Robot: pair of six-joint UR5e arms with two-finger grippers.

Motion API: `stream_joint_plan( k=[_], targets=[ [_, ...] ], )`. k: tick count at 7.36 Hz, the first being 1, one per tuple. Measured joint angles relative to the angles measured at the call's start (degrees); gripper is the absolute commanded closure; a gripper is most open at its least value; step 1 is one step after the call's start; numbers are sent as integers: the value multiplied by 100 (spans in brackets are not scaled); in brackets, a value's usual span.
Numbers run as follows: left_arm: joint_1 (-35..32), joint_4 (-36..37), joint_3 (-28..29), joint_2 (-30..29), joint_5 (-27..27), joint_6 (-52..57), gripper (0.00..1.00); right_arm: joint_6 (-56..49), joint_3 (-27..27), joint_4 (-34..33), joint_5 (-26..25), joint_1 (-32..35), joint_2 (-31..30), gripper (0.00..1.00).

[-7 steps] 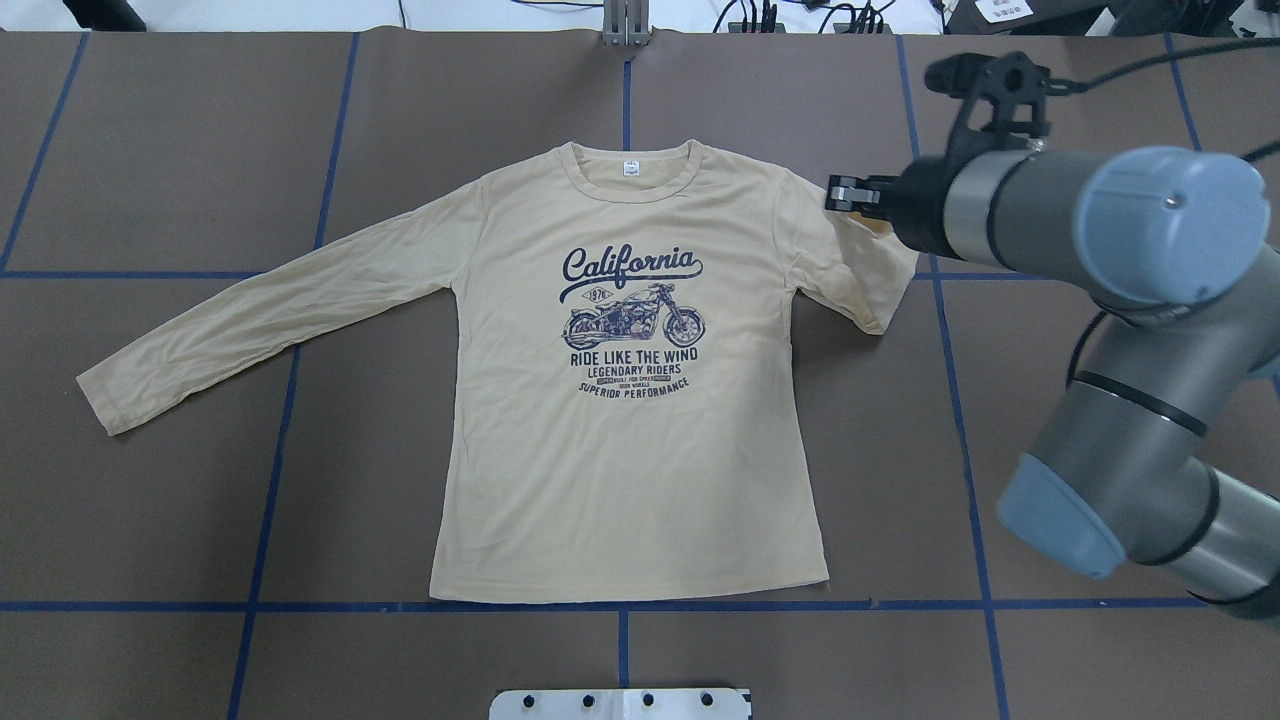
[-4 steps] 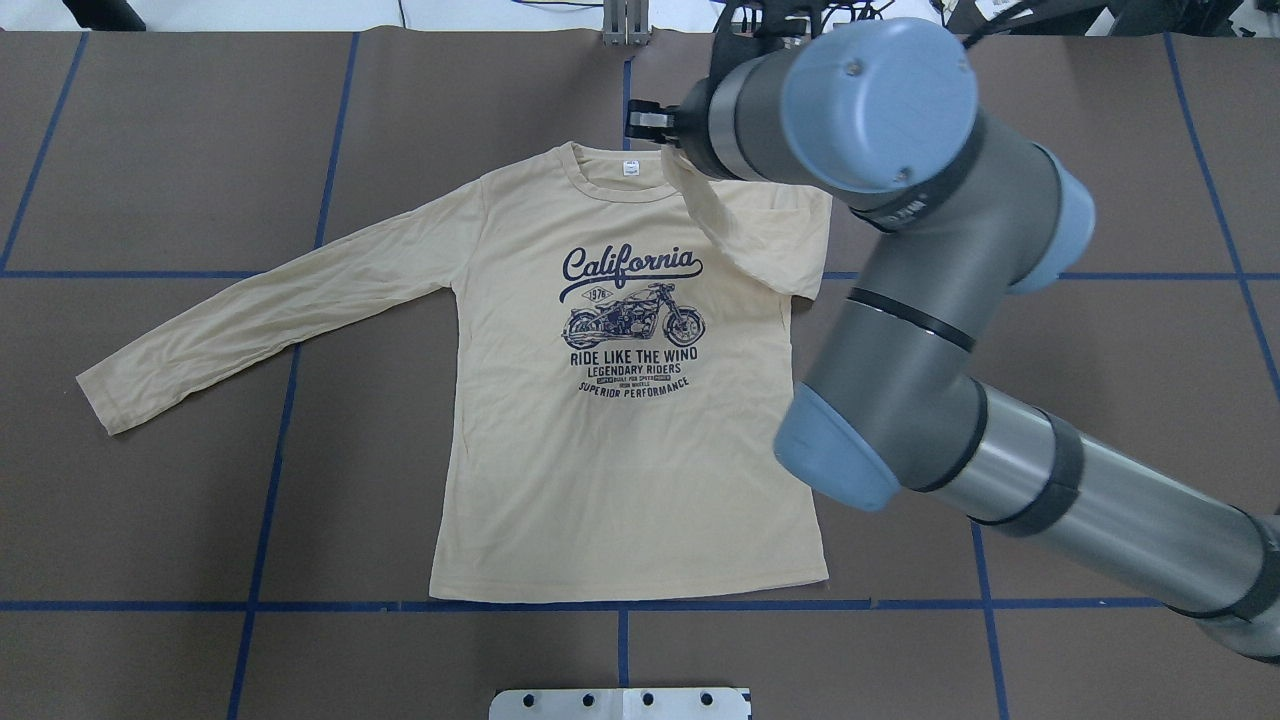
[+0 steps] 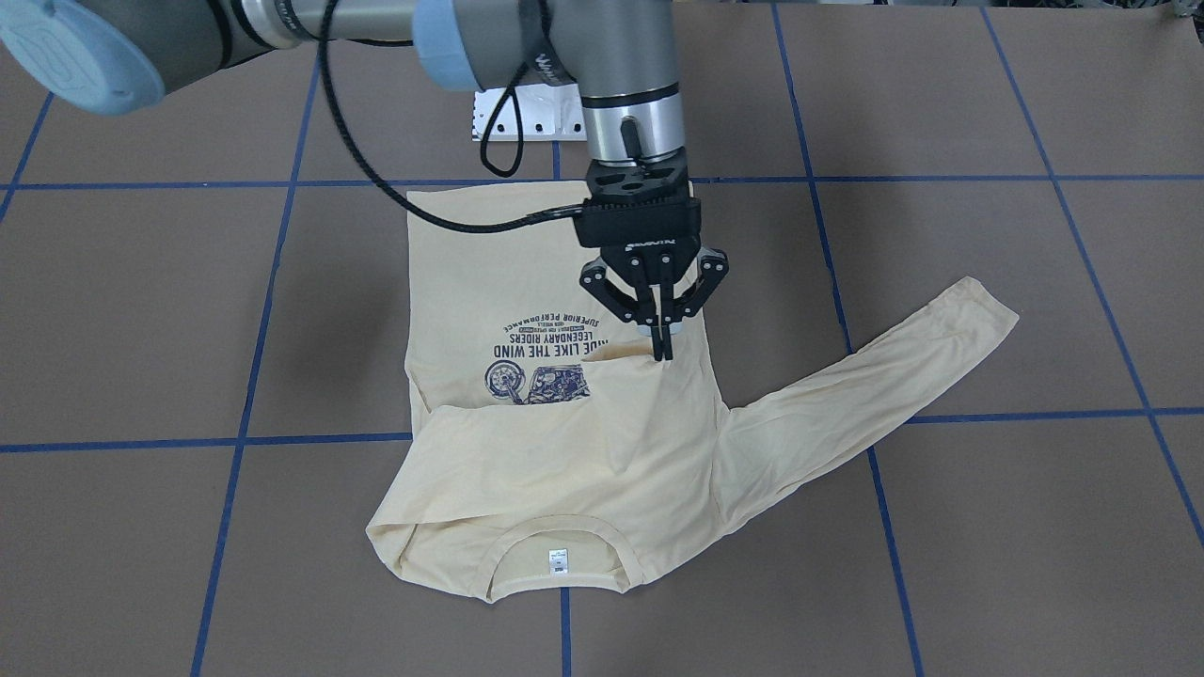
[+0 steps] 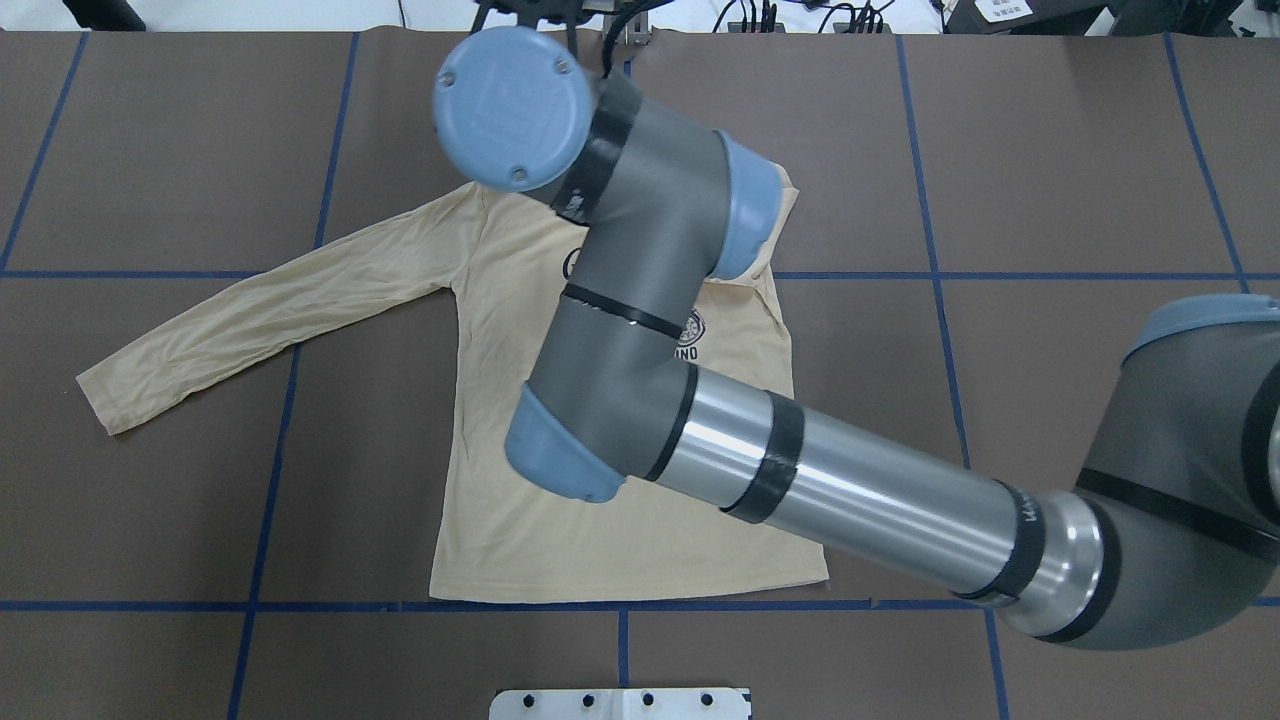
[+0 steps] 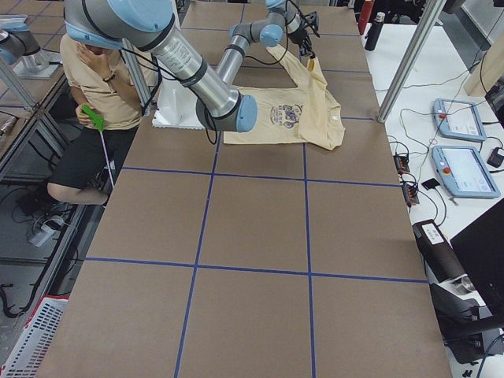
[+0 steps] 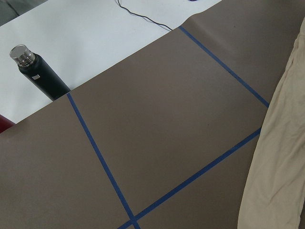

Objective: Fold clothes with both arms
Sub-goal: 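Carry the grasped sleeve across the shirt body and release it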

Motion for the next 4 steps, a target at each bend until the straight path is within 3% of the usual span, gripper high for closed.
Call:
stream_joint_plan(
  k=[1,2,4],
  targets=[
    [-1,0,3,1,2,3,0,153,-714,-6,-143,-220,414,43],
    [-1,0,5,13,3,7,0,333,-1277,3,-201,-360,685,0],
    [-1,0,6,32,3,13,0,757,-1938,19,-223,-455,1021,0]
  ],
)
